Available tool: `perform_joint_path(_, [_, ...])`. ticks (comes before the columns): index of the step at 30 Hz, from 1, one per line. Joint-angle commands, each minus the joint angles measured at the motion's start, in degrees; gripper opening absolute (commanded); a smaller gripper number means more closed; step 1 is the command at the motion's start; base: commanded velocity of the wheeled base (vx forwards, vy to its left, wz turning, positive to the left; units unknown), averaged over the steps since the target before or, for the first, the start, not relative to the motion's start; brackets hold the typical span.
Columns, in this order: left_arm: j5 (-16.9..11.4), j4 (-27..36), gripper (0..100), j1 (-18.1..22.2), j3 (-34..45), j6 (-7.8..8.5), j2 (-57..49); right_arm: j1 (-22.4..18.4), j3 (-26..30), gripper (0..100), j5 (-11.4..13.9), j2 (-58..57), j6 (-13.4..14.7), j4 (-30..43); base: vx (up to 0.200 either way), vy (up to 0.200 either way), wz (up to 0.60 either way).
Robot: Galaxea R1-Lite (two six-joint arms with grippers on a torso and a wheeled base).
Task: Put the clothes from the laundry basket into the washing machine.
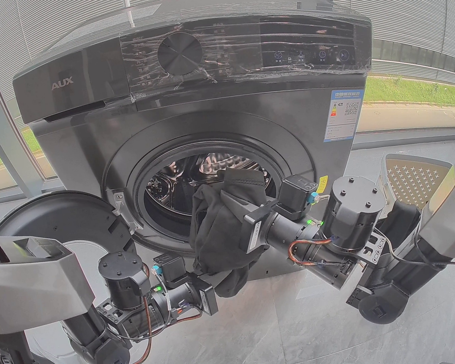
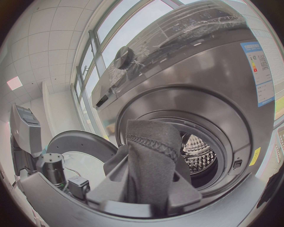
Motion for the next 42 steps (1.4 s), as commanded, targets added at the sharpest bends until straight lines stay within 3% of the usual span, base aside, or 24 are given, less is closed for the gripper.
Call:
perform_joint_path(1, [0.7, -1.5, 0, -1.1, 1.4, 0.16, -0.6, -1.4, 0.4, 0, 0.1, 0.8, -0.1, 0.0, 0.0, 0.0, 0.0])
perform_joint_path(2, [0.7, -1.5, 0, -1.1, 1.5, 0.25, -0.9, -1.5, 0.3, 100, 0.1, 0.9, 0.0, 0.0, 0.0, 0.0, 0.0])
perform_joint_path(8, [0.3, -1.5, 0, -0.9, 0.5, -0.46, -3.7, -4.3, 0.6, 100, -0.1, 2.4, -1.0, 0.2, 0.0, 0.0, 0.0])
perform_joint_path(15, [0.8, -1.6, 0, -0.5, -1.3, -0.46, -3.7, -4.3, 1.2, 100, -0.9, 3.1, -1.9, 0.4, 0.0, 0.0, 0.0])
perform_joint_path(17, [2.5, -1.6, 0, -0.2, -3.2, -0.54, -3.7, -4.7, 1.3, 100, -3.2, 3.4, -2.0, 1.0, 0.0, 0.0, 0.0])
perform_joint_path(22, [7.4, -1.7, 0, 0.0, -6.3, -0.98, -3.7, -6.3, 2.5, 100, -3.4, 3.4, -2.0, 1.3, 0.0, 0.0, 0.0])
perform_joint_path(35, [8.3, -1.7, 0, 1.0, -6.6, -1.33, -6.2, -6.5, 6.9, 100, -3.6, 5.2, -2.0, 2.6, 0.0, 0.0, 0.0])
perform_joint_path(42, [11.6, -1.7, 0, 1.6, -10.0, -2.21, -6.0, -6.5, 10.4, 100, -3.6, 7.5, -2.0, 2.6, 0.0, 0.0, 0.0])
